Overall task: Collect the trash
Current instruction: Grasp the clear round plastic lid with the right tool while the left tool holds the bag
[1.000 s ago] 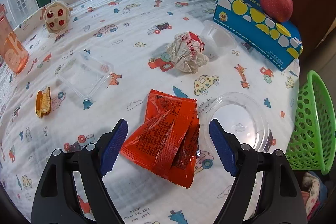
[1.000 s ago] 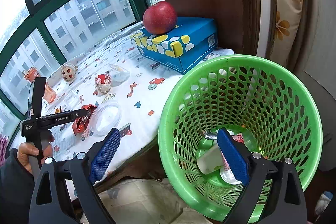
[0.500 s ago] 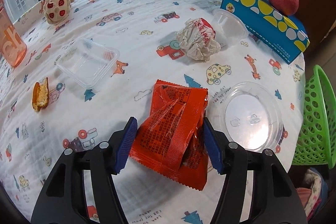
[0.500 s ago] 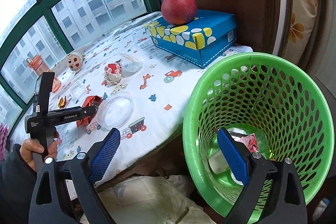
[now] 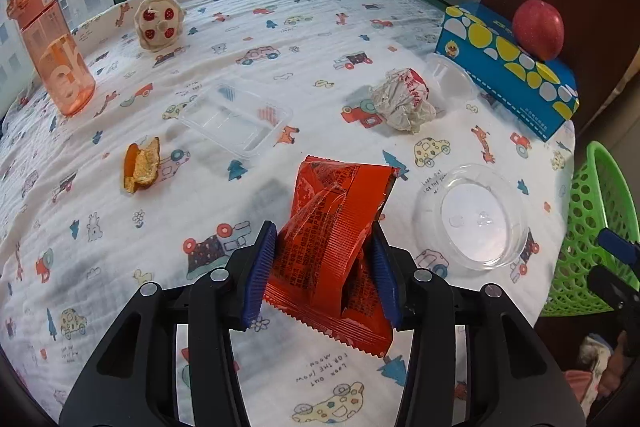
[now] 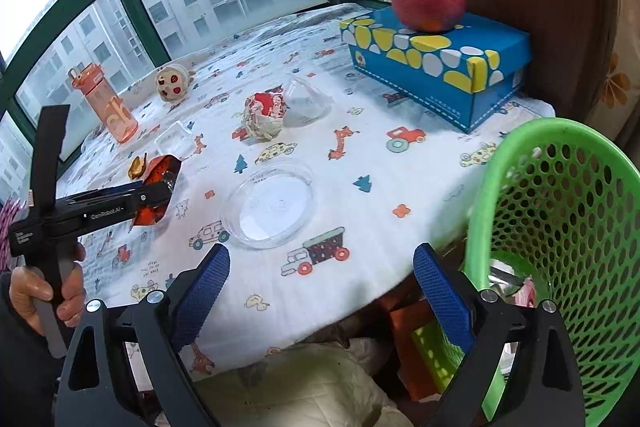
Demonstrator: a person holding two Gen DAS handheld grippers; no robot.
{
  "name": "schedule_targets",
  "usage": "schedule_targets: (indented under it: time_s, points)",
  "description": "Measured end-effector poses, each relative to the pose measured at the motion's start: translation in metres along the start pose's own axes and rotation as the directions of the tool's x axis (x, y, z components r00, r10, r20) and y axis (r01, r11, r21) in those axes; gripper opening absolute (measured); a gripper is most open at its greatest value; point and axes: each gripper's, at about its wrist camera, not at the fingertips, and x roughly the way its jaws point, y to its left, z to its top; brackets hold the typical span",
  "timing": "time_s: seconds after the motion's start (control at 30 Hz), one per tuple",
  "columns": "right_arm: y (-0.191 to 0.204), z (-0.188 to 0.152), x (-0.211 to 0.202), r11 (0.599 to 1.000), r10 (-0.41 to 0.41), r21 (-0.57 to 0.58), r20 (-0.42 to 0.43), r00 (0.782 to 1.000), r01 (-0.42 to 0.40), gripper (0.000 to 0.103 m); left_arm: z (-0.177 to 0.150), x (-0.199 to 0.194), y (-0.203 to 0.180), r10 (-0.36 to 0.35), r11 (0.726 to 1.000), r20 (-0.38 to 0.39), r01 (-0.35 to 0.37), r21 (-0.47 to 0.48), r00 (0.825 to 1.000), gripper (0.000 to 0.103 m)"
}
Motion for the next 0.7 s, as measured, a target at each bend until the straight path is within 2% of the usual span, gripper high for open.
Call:
schedule_targets:
  time_s: [0.3,0.7]
  points:
    - [0.034,0.010,0.048,0.995,0.017,-0.100,-0.057,0.998,-0.023,0.090,-0.004,-0.032,0.018,0.016,0.999,0.045,-0.014,-0.032,0.999,0.046]
    - [0.053,0.022,0.095,0.979,-0.049,-0.202,-0.112,0.993,0.025,0.090,-0.007,-0.048,0.031,0.008,0.998,0.066,-0.004,-0.058,0.998,0.046]
